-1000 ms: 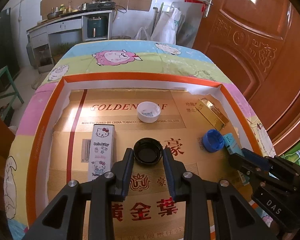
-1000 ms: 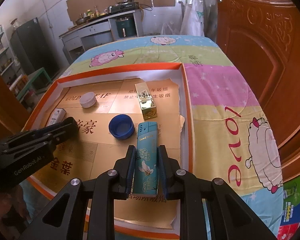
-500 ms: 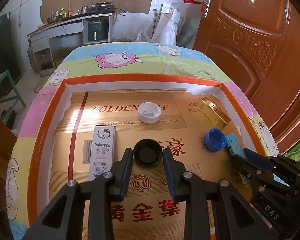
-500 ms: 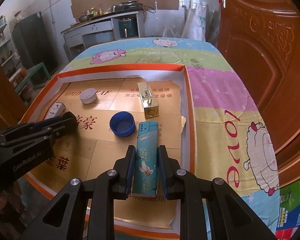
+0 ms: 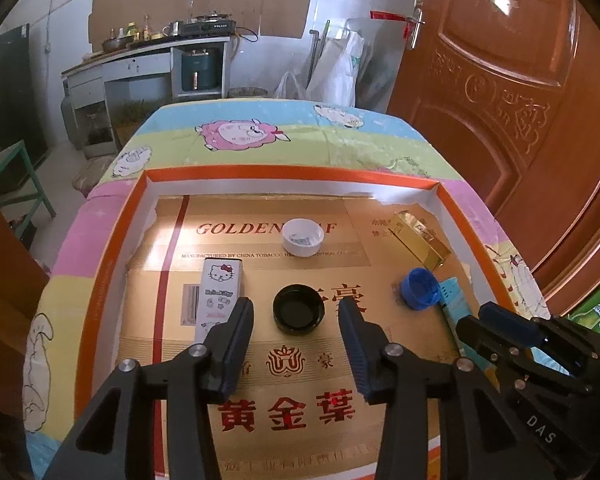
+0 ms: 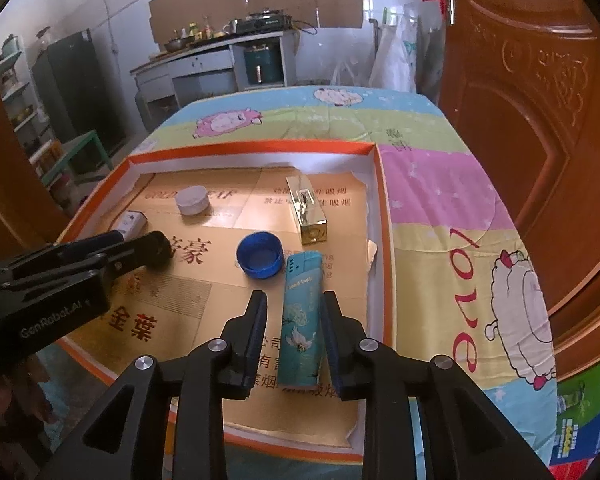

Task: Organize rigid objects
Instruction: 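Open both tools to release the lighter and black cap in the tray, then withdraw both tools from the tray toward the remaining caps and tube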

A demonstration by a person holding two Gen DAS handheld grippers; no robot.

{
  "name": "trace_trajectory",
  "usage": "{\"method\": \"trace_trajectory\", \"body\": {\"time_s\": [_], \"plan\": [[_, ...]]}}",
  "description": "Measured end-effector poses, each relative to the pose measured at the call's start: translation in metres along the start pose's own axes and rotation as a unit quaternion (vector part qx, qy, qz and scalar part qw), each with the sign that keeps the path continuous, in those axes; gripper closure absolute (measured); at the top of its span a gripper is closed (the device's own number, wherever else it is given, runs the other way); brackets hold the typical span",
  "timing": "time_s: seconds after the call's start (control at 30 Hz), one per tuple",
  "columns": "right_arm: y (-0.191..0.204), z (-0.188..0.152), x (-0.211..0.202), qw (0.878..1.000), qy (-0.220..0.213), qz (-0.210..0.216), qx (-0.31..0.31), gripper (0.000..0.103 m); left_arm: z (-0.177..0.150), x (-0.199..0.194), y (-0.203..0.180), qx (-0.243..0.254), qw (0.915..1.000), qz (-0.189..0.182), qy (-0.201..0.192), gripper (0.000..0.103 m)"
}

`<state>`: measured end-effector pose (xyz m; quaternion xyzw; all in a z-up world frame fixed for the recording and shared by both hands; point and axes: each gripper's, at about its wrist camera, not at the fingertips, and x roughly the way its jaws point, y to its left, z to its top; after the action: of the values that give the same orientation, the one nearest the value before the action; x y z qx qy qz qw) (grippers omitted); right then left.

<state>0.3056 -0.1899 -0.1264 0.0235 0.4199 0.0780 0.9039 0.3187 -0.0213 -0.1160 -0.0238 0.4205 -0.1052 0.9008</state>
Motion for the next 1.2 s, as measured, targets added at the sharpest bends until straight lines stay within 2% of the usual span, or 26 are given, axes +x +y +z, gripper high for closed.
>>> {"method": "trace_trajectory", "body": {"time_s": [0.17, 0.23, 0.27, 1.2], "plan": [[0.000, -0.002, -0.012, 1.000, -0.010, -0.007, 0.005, 0.073, 0.000, -0.014, -0.001, 0.000, 0.9999, 0.000, -0.011, 0.059], [0.000, -0.004, -0.016, 1.000, -0.011, -0.004, 0.007, 0.057, -0.002, -0.021, -0.001, 0.000, 0.9999, 0.001, -0.014, 0.059], [0.000, -0.005, -0.020, 1.000, -0.012, -0.003, 0.008, 0.056, -0.003, -0.024, -0.002, 0.001, 0.9999, 0.003, -0.015, 0.059], [0.019, -0.058, -0.115, 0.999, -0.043, -0.006, 0.022, 0.056, -0.066, -0.121, 0.009, -0.019, 0.9986, 0.010, -0.049, 0.059]]}}
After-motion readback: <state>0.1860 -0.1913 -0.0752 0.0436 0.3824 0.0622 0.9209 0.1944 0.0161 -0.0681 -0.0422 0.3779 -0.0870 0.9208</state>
